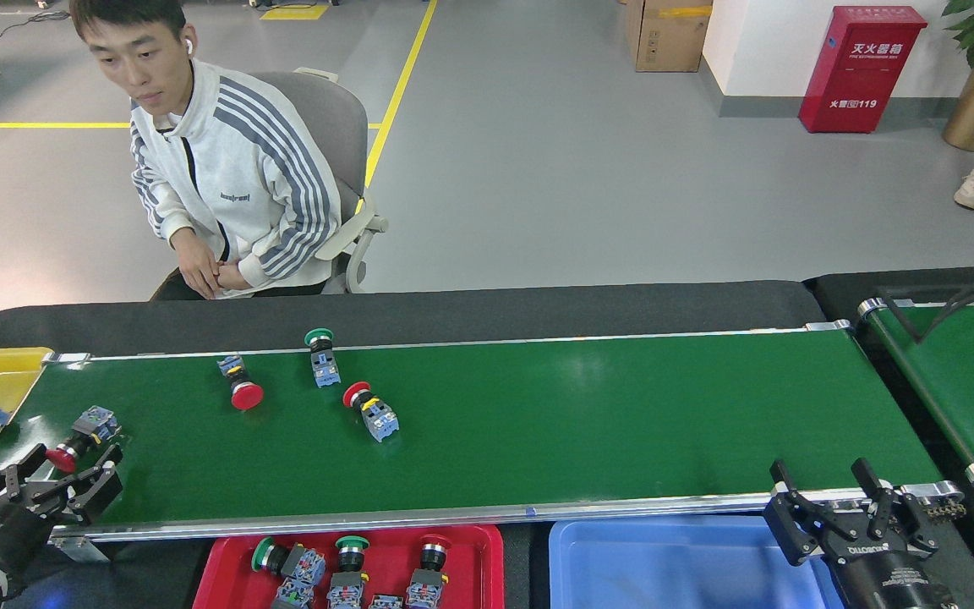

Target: Pick switch part from conveyor to tray

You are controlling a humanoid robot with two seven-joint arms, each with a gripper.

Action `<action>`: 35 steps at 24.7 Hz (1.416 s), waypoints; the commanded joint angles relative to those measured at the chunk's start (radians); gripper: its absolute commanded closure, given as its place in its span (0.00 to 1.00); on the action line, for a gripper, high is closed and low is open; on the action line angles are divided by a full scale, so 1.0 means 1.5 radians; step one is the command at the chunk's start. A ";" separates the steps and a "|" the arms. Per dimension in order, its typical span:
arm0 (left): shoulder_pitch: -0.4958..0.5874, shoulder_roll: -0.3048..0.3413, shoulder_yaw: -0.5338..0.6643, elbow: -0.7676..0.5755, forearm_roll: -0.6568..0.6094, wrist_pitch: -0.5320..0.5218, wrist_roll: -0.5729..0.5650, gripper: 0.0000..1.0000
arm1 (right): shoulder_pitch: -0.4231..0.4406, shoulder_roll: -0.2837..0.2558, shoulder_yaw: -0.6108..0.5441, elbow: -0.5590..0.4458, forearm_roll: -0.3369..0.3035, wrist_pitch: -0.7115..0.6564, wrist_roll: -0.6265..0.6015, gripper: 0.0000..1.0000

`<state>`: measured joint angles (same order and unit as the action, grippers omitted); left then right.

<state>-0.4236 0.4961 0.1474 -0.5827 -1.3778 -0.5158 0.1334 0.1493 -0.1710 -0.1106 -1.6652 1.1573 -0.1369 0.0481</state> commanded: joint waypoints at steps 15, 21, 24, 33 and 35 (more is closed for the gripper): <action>0.104 -0.021 -0.038 -0.226 0.008 -0.179 0.080 0.91 | -0.009 0.010 -0.006 -0.010 -0.001 -0.011 0.000 0.01; 0.353 -0.086 -0.040 -0.596 0.018 -0.180 -0.011 0.70 | -0.011 0.011 -0.041 -0.010 -0.002 -0.011 0.000 0.01; 0.389 -0.142 -0.068 -0.657 0.014 -0.180 -0.081 0.17 | -0.011 0.010 -0.041 -0.011 -0.002 -0.012 0.000 0.01; 0.401 -0.151 -0.037 -0.675 0.019 -0.113 -0.088 0.00 | -0.012 0.009 -0.046 -0.012 -0.002 -0.012 0.000 0.01; 0.401 -0.154 0.002 -0.654 0.021 -0.050 -0.088 0.00 | -0.012 0.010 -0.046 -0.012 -0.002 -0.012 0.000 0.01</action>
<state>0.1818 0.2646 0.1170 -1.5684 -1.3534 -0.6678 -0.0009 0.1427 -0.1526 -0.1722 -1.6669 1.1563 -0.1520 0.0506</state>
